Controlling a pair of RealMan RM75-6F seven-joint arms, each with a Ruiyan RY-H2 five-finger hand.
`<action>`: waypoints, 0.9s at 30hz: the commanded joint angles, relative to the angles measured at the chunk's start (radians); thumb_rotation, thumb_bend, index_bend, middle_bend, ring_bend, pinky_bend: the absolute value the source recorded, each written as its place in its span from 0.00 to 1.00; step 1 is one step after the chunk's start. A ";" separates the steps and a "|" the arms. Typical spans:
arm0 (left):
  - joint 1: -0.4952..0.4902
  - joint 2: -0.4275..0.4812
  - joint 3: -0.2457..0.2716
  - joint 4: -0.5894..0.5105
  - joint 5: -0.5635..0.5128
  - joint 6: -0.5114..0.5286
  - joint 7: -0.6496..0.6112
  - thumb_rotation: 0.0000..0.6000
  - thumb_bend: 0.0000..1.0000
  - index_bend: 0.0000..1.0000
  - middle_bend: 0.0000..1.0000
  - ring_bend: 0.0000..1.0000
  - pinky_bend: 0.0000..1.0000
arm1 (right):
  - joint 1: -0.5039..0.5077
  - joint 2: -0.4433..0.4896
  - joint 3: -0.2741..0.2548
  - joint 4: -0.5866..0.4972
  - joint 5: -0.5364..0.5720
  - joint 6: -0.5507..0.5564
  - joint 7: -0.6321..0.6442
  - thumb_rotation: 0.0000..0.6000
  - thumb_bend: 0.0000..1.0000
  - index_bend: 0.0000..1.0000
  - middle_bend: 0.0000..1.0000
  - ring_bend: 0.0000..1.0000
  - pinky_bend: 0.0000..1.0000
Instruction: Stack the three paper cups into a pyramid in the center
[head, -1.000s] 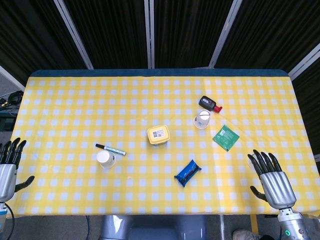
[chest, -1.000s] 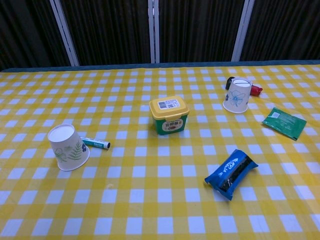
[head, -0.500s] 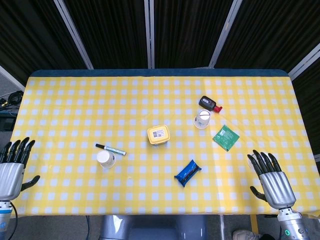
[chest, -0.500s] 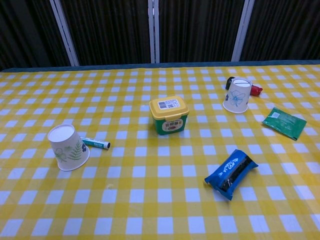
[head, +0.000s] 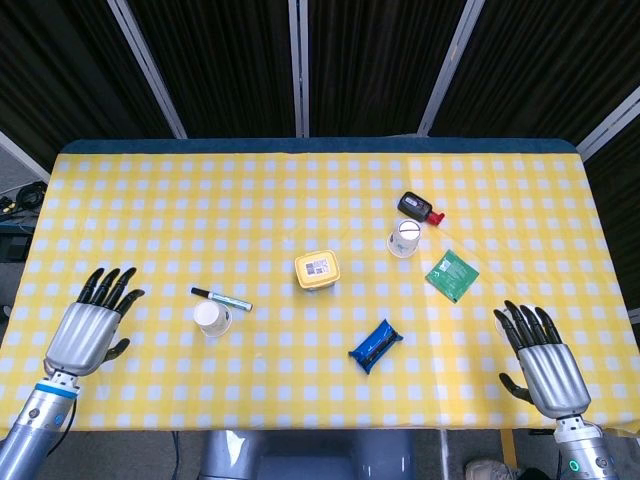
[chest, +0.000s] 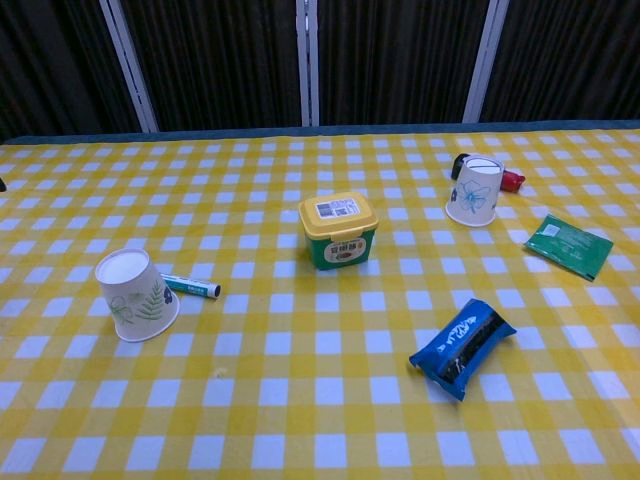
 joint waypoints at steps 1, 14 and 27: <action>-0.049 -0.031 -0.019 -0.021 -0.050 -0.063 0.060 1.00 0.26 0.26 0.00 0.00 0.00 | 0.000 0.002 0.000 -0.001 -0.001 0.001 0.004 1.00 0.12 0.04 0.00 0.00 0.00; -0.159 -0.124 -0.061 -0.040 -0.254 -0.173 0.257 1.00 0.26 0.11 0.00 0.00 0.00 | 0.003 0.006 -0.001 -0.001 0.001 -0.006 0.018 1.00 0.12 0.04 0.00 0.00 0.00; -0.255 -0.191 -0.077 -0.048 -0.426 -0.195 0.394 1.00 0.26 0.25 0.00 0.00 0.00 | 0.006 0.016 0.004 -0.001 0.011 -0.010 0.047 1.00 0.12 0.04 0.00 0.00 0.00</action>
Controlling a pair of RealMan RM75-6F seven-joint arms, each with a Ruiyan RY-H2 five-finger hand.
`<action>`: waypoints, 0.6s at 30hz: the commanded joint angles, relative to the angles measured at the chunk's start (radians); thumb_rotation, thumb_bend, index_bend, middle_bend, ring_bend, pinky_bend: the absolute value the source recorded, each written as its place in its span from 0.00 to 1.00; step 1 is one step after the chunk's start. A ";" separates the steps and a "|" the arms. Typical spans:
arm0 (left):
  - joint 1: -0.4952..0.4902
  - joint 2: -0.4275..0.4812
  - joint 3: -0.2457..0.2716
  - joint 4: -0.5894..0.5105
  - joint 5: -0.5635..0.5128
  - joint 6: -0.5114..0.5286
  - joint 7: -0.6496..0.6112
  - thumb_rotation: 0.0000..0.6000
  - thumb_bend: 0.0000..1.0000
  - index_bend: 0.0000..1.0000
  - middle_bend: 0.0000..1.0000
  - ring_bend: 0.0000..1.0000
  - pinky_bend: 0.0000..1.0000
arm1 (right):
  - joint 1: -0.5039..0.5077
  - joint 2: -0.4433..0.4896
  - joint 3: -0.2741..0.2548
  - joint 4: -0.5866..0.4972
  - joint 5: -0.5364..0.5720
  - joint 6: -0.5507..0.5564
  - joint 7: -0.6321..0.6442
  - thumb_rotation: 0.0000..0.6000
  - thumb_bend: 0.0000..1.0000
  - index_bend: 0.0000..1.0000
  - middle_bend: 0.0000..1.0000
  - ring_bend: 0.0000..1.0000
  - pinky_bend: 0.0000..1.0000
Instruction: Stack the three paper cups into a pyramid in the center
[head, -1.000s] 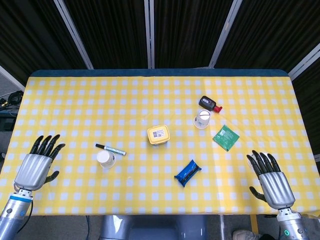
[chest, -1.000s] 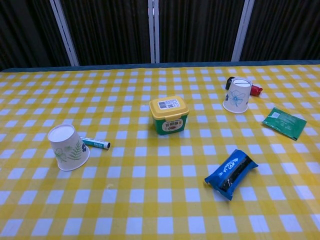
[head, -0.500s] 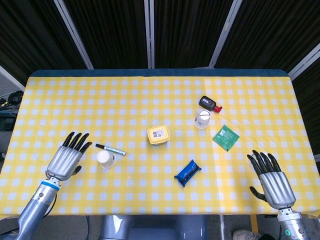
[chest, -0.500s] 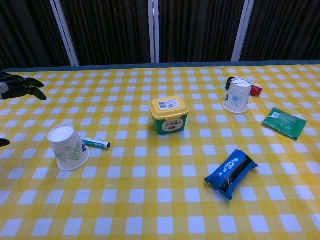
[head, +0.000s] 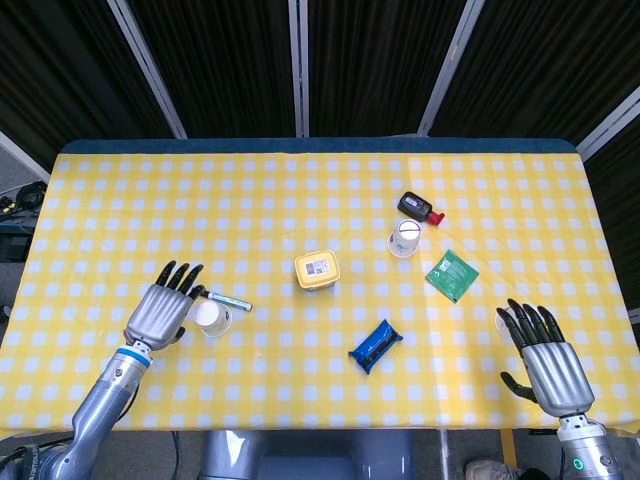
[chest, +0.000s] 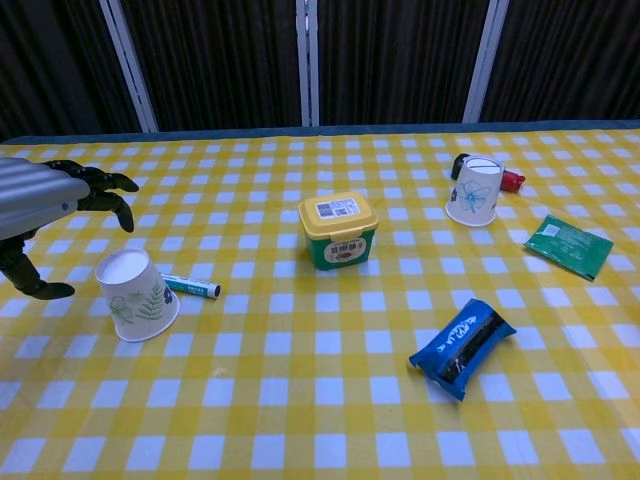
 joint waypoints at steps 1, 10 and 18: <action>-0.025 -0.020 -0.002 -0.002 -0.032 0.001 0.026 1.00 0.26 0.25 0.00 0.00 0.00 | 0.001 0.001 0.000 0.000 0.002 -0.002 0.004 1.00 0.12 0.04 0.00 0.00 0.00; -0.071 -0.054 0.008 0.005 -0.098 0.015 0.074 1.00 0.26 0.28 0.00 0.00 0.00 | 0.001 0.005 0.000 -0.001 0.002 -0.001 0.012 1.00 0.12 0.04 0.00 0.00 0.00; -0.092 -0.069 0.026 0.006 -0.124 0.040 0.086 1.00 0.27 0.43 0.00 0.00 0.00 | 0.001 0.005 0.001 -0.001 0.003 -0.002 0.013 1.00 0.12 0.04 0.00 0.00 0.00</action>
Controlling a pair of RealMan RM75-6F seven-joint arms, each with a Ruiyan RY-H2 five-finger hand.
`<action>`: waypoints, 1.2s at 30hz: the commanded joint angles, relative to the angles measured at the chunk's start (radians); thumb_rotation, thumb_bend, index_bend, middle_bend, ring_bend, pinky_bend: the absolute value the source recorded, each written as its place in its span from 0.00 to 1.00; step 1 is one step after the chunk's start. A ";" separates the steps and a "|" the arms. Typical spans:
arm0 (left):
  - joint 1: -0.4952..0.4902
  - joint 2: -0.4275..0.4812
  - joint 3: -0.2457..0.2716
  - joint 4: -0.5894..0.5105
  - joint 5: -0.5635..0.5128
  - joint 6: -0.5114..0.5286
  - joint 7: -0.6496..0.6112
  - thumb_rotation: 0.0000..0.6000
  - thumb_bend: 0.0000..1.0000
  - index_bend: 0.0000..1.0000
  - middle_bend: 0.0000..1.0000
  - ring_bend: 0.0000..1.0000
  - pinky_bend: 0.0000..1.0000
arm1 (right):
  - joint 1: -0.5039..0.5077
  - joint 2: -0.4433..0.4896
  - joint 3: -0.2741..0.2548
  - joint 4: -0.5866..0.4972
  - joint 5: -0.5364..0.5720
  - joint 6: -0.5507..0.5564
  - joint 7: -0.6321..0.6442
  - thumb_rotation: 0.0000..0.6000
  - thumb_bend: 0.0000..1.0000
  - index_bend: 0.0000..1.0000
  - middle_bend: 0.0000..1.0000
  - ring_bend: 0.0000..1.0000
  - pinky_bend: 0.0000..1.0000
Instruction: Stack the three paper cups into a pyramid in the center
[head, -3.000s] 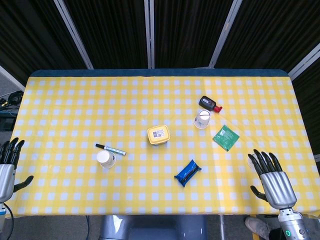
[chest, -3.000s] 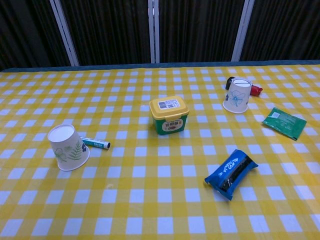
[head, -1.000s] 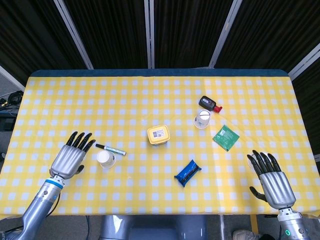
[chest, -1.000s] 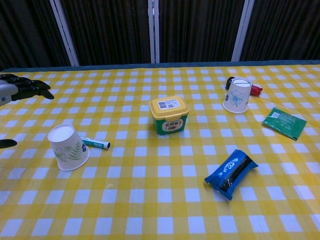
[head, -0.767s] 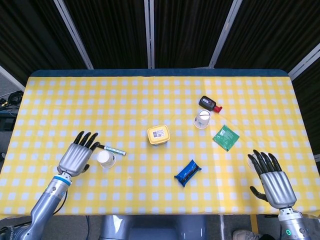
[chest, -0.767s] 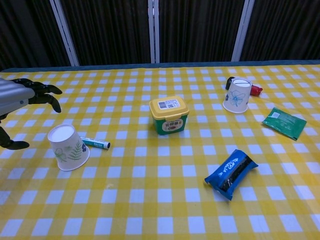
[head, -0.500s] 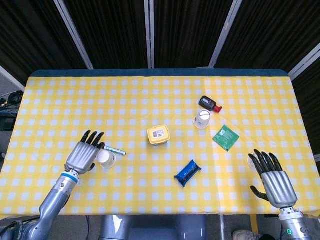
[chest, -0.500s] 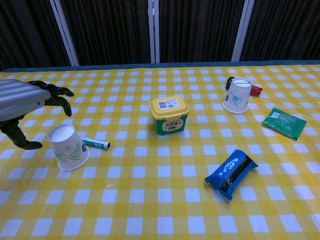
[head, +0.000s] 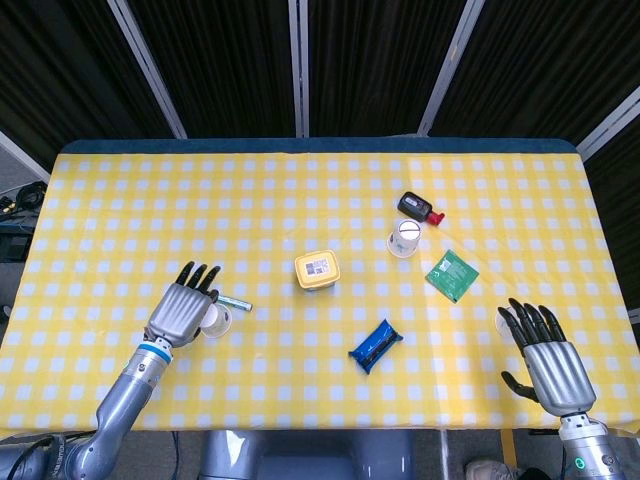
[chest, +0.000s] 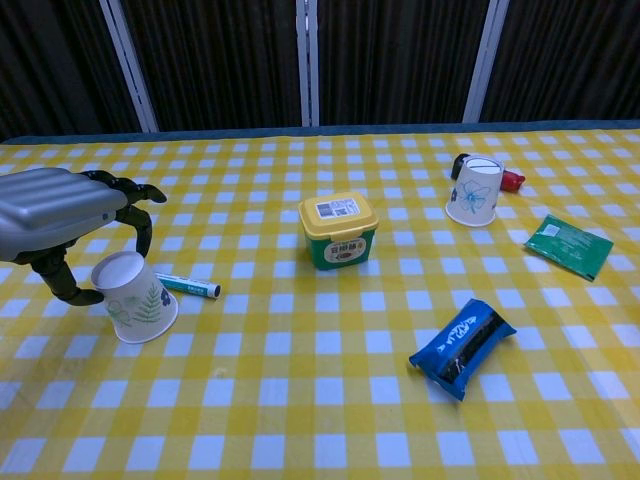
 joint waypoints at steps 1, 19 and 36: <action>-0.005 -0.002 0.005 -0.002 -0.005 0.009 -0.005 1.00 0.27 0.44 0.00 0.00 0.00 | 0.000 0.000 0.000 -0.001 0.000 0.000 0.000 1.00 0.12 0.04 0.00 0.00 0.00; -0.107 -0.023 -0.036 -0.151 0.013 0.046 0.034 1.00 0.27 0.45 0.00 0.00 0.00 | -0.001 0.021 0.008 -0.014 0.008 0.009 0.038 1.00 0.12 0.04 0.00 0.00 0.00; -0.347 -0.287 -0.137 -0.073 -0.238 0.092 0.218 1.00 0.27 0.44 0.00 0.00 0.00 | -0.005 0.057 0.025 -0.015 0.021 0.028 0.117 1.00 0.12 0.04 0.00 0.00 0.00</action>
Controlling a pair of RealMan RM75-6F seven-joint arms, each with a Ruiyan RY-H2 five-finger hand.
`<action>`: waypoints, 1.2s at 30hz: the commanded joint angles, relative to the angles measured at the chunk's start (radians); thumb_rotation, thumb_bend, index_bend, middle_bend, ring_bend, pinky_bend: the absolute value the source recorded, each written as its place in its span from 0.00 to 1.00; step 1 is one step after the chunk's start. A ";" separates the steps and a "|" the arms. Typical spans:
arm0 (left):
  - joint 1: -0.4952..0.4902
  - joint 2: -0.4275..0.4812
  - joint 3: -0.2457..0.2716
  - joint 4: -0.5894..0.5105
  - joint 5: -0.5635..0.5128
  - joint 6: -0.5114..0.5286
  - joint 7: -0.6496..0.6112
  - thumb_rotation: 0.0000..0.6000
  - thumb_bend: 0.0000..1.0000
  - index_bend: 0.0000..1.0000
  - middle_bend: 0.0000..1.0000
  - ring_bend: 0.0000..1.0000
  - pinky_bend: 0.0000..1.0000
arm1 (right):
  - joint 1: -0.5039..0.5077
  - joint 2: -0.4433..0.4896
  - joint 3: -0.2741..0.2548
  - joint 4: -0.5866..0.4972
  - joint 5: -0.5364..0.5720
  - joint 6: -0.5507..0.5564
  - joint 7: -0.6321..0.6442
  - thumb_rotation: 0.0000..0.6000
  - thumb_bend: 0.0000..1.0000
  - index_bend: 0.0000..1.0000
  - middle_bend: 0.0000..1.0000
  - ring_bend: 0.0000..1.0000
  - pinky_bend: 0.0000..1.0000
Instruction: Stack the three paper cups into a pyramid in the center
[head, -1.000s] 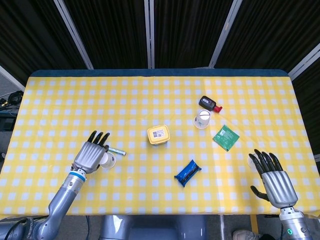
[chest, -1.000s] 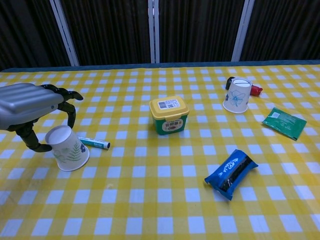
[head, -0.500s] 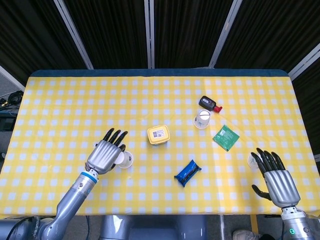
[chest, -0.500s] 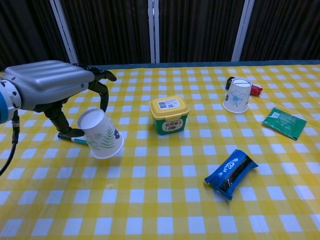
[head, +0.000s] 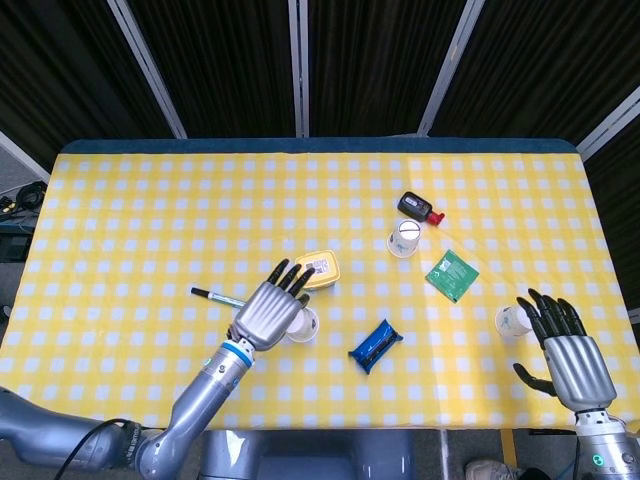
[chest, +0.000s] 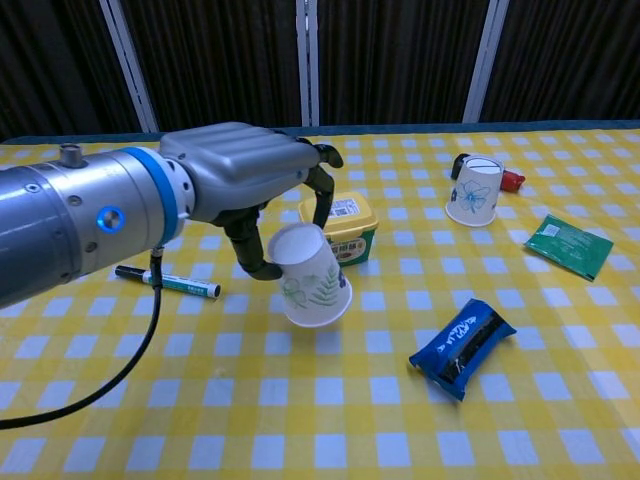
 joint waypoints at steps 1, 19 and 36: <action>-0.051 -0.052 -0.015 0.031 -0.059 0.028 0.033 1.00 0.27 0.44 0.00 0.00 0.00 | -0.001 0.003 0.001 0.001 -0.001 0.002 0.007 1.00 0.12 0.04 0.00 0.00 0.00; -0.123 -0.076 0.034 0.048 -0.156 0.122 0.084 1.00 0.27 0.41 0.00 0.00 0.00 | -0.003 0.000 -0.006 -0.004 -0.016 0.004 -0.003 1.00 0.12 0.04 0.00 0.00 0.00; -0.159 -0.047 0.068 -0.011 -0.267 0.184 0.129 1.00 0.26 0.25 0.00 0.00 0.00 | -0.005 -0.001 -0.009 -0.006 -0.021 0.006 -0.011 1.00 0.12 0.04 0.00 0.00 0.00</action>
